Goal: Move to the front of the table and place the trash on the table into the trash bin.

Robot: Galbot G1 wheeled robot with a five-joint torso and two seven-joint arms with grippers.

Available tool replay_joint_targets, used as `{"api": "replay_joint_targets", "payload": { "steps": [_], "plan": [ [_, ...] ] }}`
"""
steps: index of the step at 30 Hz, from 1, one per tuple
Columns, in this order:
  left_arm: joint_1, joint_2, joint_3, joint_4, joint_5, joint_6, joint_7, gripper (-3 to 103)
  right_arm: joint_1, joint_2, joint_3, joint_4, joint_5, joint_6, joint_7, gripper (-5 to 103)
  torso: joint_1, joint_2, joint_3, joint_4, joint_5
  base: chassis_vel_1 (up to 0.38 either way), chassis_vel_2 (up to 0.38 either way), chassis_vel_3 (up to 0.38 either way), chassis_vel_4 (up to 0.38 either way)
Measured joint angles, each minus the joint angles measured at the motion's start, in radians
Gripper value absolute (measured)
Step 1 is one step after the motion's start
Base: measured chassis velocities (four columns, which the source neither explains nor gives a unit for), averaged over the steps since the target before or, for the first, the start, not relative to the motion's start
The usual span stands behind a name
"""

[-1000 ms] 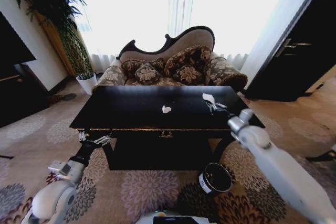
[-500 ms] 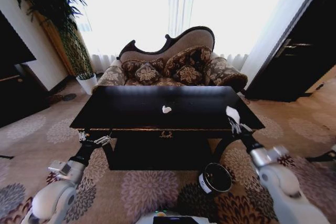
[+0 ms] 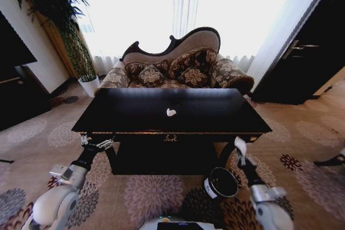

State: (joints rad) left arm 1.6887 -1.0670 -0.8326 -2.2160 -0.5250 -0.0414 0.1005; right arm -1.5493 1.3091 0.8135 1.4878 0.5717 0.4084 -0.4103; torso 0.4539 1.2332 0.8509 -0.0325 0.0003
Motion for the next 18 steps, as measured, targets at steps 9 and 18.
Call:
{"api": "replay_joint_targets", "payload": {
  "steps": [9, 18],
  "plan": [
    [0.0, 0.0, 0.0, 0.0, 0.0, 0.0, 0.0, 100, 0.115, 0.001, -0.066, -0.339, -0.123, 0.124, -0.003, 1, 0.0, 0.0, 0.0, 0.0001, -0.0002, 0.0, 0.0, 0.0, 0.0],
    [0.0, 0.0, 0.0, 0.0, 0.0, 0.0, 0.0, 100, 0.249, -0.036, -0.087, -0.608, -0.191, 0.141, 0.057, 1, 0.0, 0.0, 0.0, 0.0001, -0.0005, 0.0, 0.0, 0.0, 0.0]
  ]
}}
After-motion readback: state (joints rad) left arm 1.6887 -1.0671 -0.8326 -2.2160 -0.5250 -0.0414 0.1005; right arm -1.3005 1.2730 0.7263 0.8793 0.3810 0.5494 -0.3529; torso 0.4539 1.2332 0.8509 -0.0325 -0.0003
